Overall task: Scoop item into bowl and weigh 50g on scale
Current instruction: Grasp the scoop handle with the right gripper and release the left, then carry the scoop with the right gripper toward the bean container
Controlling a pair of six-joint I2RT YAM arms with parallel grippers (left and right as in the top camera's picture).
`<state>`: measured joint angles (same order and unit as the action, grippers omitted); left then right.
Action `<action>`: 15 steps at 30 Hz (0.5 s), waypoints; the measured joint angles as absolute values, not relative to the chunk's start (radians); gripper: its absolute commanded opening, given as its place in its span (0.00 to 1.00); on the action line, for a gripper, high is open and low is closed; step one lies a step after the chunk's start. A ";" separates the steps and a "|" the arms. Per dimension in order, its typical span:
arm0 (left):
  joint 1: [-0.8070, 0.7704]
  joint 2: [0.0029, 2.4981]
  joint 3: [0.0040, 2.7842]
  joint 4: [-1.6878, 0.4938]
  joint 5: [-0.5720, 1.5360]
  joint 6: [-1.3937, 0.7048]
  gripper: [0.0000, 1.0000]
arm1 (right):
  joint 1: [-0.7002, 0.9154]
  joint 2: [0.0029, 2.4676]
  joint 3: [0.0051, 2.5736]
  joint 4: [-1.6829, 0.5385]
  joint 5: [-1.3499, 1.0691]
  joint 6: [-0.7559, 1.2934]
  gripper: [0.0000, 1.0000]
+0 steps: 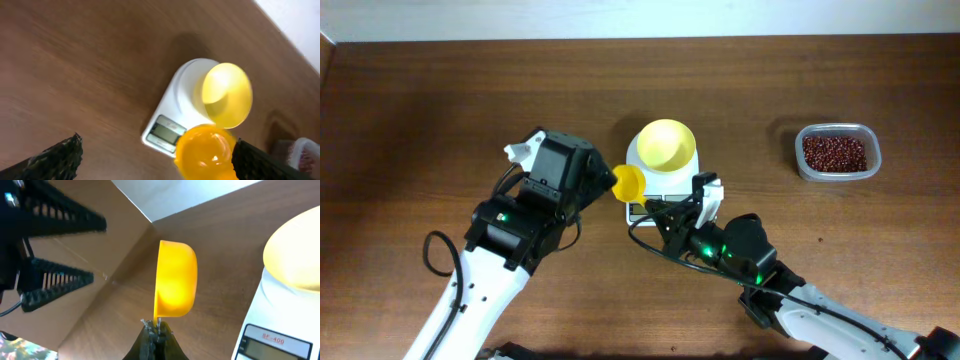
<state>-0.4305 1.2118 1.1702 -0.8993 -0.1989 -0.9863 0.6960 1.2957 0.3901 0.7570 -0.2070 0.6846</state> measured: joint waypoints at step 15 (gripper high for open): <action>-0.430 1.212 1.170 -0.909 -0.242 -0.721 0.99 | 0.632 1.031 0.612 0.091 -0.030 0.387 0.04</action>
